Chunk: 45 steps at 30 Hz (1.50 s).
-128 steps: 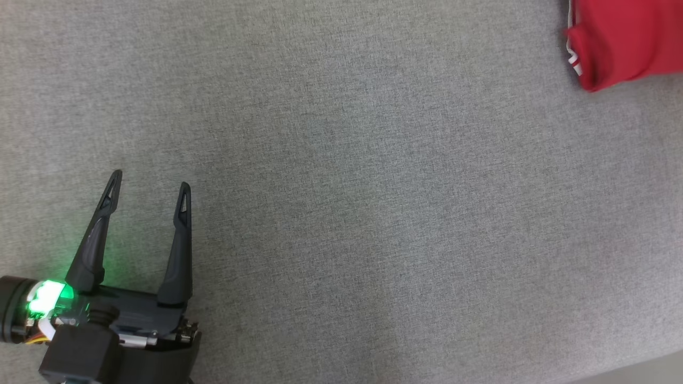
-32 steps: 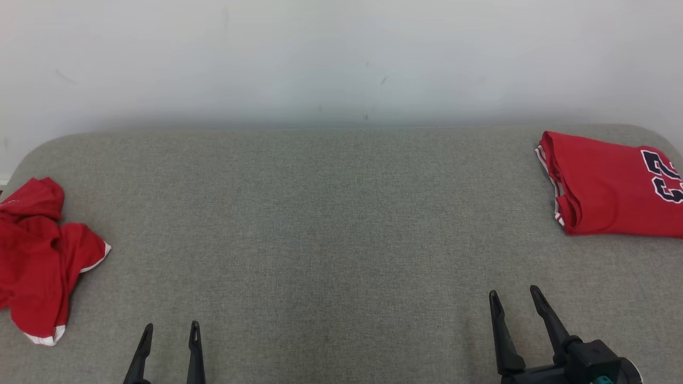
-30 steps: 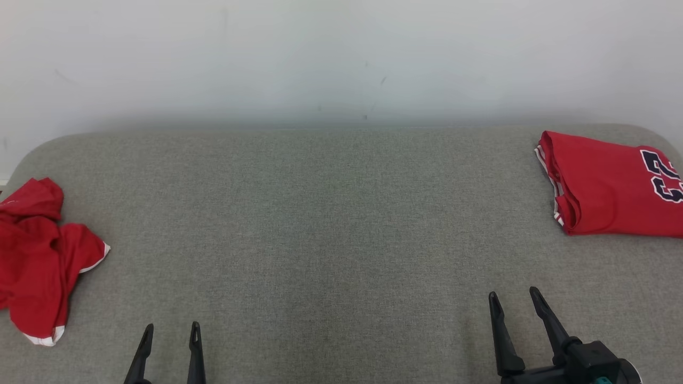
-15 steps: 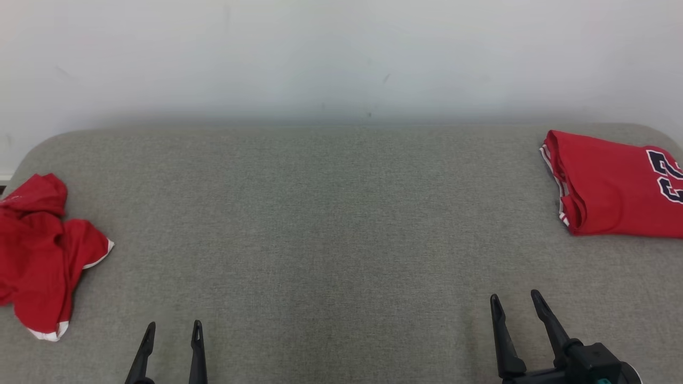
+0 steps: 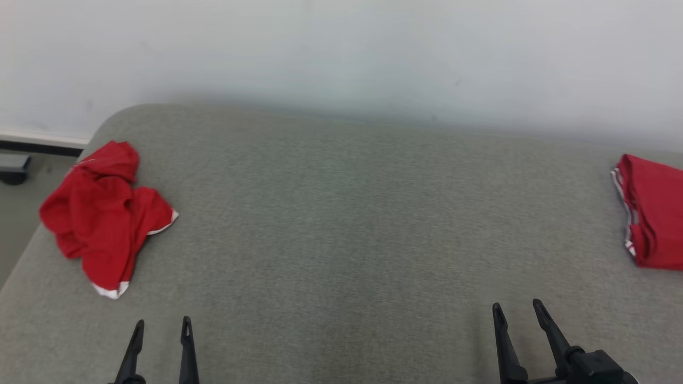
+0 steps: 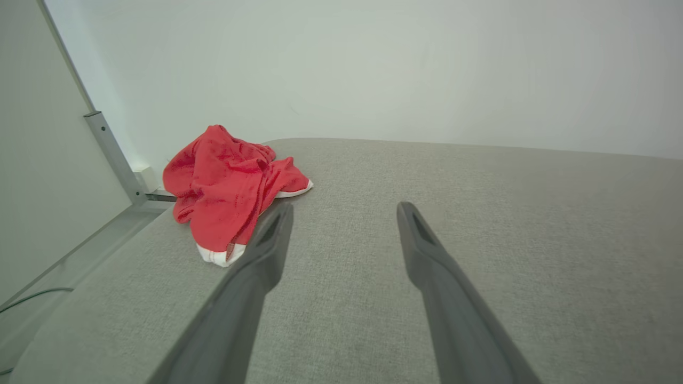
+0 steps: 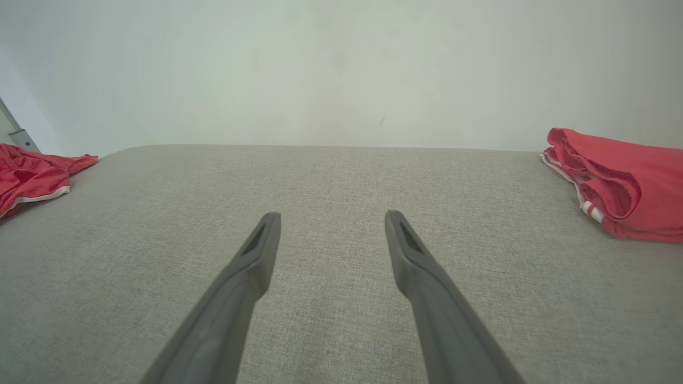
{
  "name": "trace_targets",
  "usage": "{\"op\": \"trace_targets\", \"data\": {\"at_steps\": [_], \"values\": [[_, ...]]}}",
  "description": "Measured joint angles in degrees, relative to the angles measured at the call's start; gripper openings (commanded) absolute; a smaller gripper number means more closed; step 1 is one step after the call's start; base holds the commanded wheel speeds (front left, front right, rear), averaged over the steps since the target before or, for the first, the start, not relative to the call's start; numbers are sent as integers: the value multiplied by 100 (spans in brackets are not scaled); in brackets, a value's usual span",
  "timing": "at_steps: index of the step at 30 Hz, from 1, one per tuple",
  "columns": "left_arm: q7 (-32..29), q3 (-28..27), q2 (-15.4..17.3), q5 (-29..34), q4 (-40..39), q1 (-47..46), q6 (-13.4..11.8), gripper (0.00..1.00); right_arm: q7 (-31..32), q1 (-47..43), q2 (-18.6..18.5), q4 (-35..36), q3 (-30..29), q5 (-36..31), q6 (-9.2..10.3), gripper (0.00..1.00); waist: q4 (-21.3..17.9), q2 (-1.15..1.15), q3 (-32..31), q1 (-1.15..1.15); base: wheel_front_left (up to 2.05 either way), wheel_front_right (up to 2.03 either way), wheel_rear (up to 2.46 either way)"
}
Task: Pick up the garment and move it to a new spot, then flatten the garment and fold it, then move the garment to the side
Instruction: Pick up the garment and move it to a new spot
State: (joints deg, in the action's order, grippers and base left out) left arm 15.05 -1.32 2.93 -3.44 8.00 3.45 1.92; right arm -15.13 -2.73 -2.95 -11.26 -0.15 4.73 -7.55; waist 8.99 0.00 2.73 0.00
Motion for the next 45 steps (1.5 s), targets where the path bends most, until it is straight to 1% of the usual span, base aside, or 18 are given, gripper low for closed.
{"op": "trace_targets", "data": {"at_steps": [12, 20, 21, 22, 24, 25, 26, 27, 30, 36, 41, 45], "values": [[-1, -357, -1, -70, 26, 142, 1, 100, 0, -86, 0, -62, 58, -3, 0, 100, 925, 0, -78, 0, 0, 0, 0], [-1, -409, -1, -75, 55, 235, 12, 100, -1, -143, 0, -92, 104, -3, 0, 100, 1458, 0, -176, 0, 0, 0, 0], [-1, -409, -1, -75, 55, 235, 12, 100, -1, -143, 0, -92, 104, -3, 0, 100, 1458, 0, -176, 0, 0, 0, 0], [-1, -403, 0, -78, 55, 246, 3, 100, -1, -152, 0, -96, 127, -4, 0, 100, 1582, 0, -197, 0, 0, 0, 0], [-1, -397, -1, -91, 52, 250, -7, 100, -1, -151, 0, -96, 140, -4, 0, 100, 1641, 0, -205, 0, 0, 0, 0], [-1, -416, -1, -127, 54, 253, -7, 100, -1, -149, 1, -94, 144, -4, 0, 100, 1752, 0, -217, 0, 0, 0, 0], [-1, -416, -1, -127, 54, 253, -7, 100, -1, -149, 1, -94, 144, -4, 0, 100, 1752, 0, -217, 0, 0, 0, 0], [-1, -417, -1, -141, 45, 280, -47, 100, -1, -144, 0, -97, 166, -4, 0, 100, 1844, 0, -226, 0, 0, 0, 0], [-1, -497, 0, -186, 37, 338, -48, 100, -1, -122, 1, -113, 201, -12, 0, 100, 1927, 0, -224, 0, 0, 0, 0], [-1, -509, -1, -230, 18, 335, -91, 100, -1, -93, 1, -142, 222, -23, 0, 100, 1948, 0, -200, 0, 0, 0, 0], [0, -645, 0, -386, 114, 176, -90, 100, -1, -54, 3, -124, 264, -25, 0, 100, 1864, 0, -191, -1, 0, 0, 0], [-1, -695, 2, -423, 159, -149, -45, 100, -1, 89, 2, -87, 302, -69, 0, 100, 1697, 0, -109, 0, 0, 0, 0]]}}
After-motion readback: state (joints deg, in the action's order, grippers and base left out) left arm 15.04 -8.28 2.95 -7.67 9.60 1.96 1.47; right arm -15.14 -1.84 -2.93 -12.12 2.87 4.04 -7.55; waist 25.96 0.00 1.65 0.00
